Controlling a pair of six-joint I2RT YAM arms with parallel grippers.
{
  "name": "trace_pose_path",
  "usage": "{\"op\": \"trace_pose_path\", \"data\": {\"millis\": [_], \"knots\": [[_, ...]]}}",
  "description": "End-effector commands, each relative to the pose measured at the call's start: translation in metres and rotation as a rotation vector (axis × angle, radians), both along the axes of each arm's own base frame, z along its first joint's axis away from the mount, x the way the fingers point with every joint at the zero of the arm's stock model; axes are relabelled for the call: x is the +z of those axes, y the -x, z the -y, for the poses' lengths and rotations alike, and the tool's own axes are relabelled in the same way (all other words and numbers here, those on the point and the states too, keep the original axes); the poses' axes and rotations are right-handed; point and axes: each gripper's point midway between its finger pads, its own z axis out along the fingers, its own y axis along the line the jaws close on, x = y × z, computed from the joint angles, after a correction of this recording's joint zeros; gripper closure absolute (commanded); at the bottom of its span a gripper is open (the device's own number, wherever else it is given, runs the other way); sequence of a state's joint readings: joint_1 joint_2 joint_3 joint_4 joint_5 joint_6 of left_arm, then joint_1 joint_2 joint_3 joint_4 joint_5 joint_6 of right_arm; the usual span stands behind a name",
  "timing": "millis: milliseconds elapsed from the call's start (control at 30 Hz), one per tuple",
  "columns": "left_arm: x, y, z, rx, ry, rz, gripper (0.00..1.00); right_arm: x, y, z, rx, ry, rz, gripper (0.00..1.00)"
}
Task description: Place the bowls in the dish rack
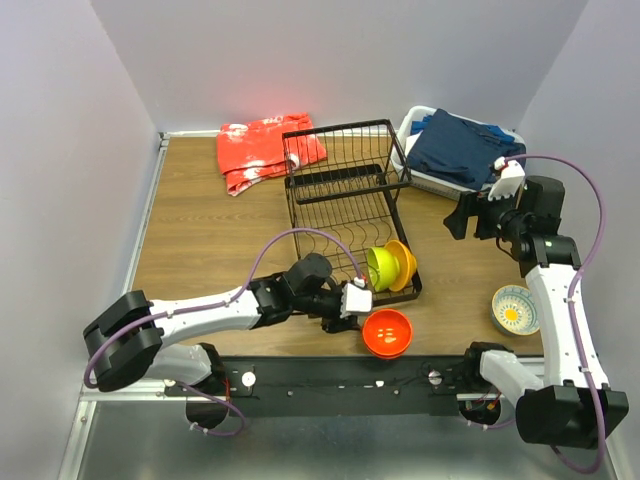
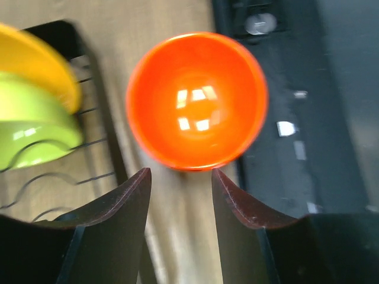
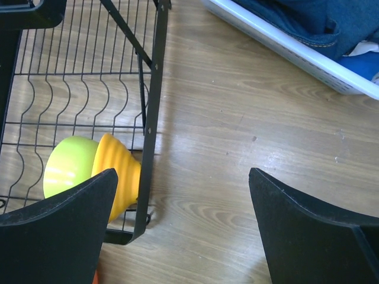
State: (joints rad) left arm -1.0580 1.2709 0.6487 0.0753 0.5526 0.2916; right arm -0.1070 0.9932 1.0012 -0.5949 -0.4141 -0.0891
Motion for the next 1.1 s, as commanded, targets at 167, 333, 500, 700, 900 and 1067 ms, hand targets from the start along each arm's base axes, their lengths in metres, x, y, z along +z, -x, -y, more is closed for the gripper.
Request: {"op": "trace_pose_path", "data": {"millis": [167, 333, 500, 700, 900, 1067], "knots": [[0.018, -0.046, -0.018, 0.13, -0.011, 0.191, 0.46, 0.01, 0.004, 0.002, 0.025, 0.03, 0.024, 0.0], [0.0, -0.043, -0.03, 0.118, -0.092, 0.193, 0.46, 0.015, -0.002, -0.003, 0.041, 0.006, 0.038, 0.0], [-0.016, -0.034, -0.038, 0.086, -0.144, 0.158, 0.47, 0.02, -0.003, -0.005, 0.041, -0.01, 0.047, 0.0], [-0.037, -0.043, -0.046, 0.135, -0.19, 0.182, 0.5, 0.024, -0.002, -0.005, 0.037, -0.017, 0.056, 0.0], [-0.048, -0.042, -0.05, 0.114, -0.244, 0.177, 0.8, 0.023, 0.0, -0.005, 0.024, -0.024, 0.058, 0.0], [-0.042, -0.051, -0.049, 0.119, -0.242, 0.227, 0.96, 0.025, -0.001, -0.004, 0.017, -0.026, 0.066, 0.0]]}}
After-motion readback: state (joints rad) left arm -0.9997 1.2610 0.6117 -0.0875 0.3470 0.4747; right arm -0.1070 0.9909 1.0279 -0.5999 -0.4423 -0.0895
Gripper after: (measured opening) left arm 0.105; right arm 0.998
